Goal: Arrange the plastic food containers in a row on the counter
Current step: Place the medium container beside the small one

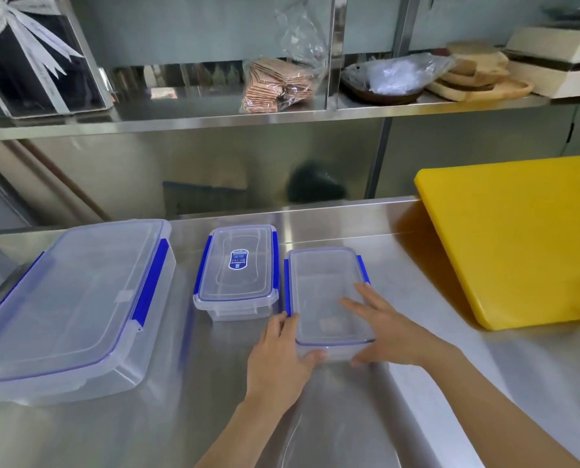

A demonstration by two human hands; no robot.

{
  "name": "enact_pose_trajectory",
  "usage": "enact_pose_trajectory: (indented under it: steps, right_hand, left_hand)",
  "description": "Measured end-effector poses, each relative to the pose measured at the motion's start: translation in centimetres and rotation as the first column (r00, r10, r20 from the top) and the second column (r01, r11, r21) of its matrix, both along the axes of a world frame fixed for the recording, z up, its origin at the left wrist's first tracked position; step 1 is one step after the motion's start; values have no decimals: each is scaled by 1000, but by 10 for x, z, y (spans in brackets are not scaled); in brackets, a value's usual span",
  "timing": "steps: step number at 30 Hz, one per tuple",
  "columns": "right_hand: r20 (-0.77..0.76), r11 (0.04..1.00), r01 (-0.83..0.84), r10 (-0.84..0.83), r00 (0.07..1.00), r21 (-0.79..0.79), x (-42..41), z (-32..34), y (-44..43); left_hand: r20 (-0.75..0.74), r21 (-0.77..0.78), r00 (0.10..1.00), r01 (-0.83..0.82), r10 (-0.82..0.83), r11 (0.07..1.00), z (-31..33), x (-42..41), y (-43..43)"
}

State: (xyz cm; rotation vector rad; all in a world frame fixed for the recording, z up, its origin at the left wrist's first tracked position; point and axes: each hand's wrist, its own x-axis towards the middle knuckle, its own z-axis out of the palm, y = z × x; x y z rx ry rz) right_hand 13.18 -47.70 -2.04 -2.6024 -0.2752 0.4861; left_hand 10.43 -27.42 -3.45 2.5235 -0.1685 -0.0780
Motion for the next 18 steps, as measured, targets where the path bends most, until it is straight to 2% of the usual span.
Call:
enact_pose_trajectory:
  steps: [3, 6, 9, 15, 18]
  right_hand:
    - [86, 998, 60, -61, 994, 12, 21, -8, 3]
    - [88, 990, 133, -136, 987, 38, 35, -16, -3]
    - [157, 983, 179, -182, 971, 30, 41, -12, -4]
    - [168, 972, 198, -218, 961, 124, 45, -6, 5]
    - [184, 980, 196, -200, 962, 35, 46, -6, -1]
  left_hand:
    - [28, 179, 999, 21, -26, 984, 6, 25, -9]
    - [-20, 243, 998, 56, -53, 968, 6, 41, -23]
    - [-24, 296, 997, 72, -68, 952, 6, 49, -31]
    - [-48, 228, 999, 11, 0, 974, 1, 60, -36]
    - [-30, 181, 1000, 11, -6, 983, -4, 60, -41]
